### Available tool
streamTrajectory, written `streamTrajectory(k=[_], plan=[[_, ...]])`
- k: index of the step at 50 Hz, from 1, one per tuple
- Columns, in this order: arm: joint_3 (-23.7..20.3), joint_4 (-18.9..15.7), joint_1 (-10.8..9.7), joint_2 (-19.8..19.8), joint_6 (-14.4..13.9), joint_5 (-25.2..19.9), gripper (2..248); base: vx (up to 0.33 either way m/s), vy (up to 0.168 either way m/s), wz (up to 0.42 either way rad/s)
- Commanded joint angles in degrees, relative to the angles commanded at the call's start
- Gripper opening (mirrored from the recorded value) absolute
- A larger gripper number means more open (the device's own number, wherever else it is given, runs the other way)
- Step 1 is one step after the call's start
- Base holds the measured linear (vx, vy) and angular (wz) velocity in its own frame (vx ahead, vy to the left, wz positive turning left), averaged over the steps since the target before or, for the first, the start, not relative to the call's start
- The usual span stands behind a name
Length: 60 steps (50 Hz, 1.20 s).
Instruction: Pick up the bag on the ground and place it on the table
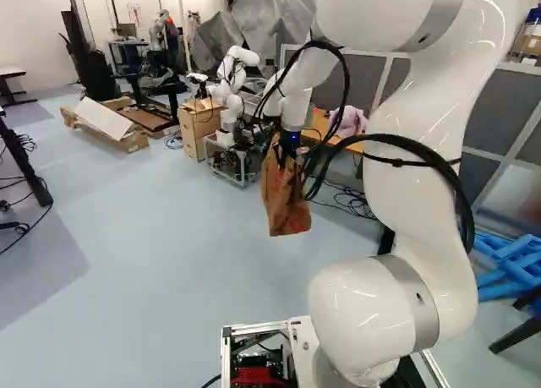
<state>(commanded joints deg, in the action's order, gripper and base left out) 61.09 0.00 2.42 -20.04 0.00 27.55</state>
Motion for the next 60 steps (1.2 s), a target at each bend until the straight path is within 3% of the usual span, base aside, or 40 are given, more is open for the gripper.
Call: streamTrajectory(k=[36,60], plan=[[1.0,0.0,-0.1,4.5,0.0,0.1,21,0.000,0.000,0.000],[3.0,0.0,-0.2,6.3,0.0,3.4,21,0.000,0.000,0.000]])
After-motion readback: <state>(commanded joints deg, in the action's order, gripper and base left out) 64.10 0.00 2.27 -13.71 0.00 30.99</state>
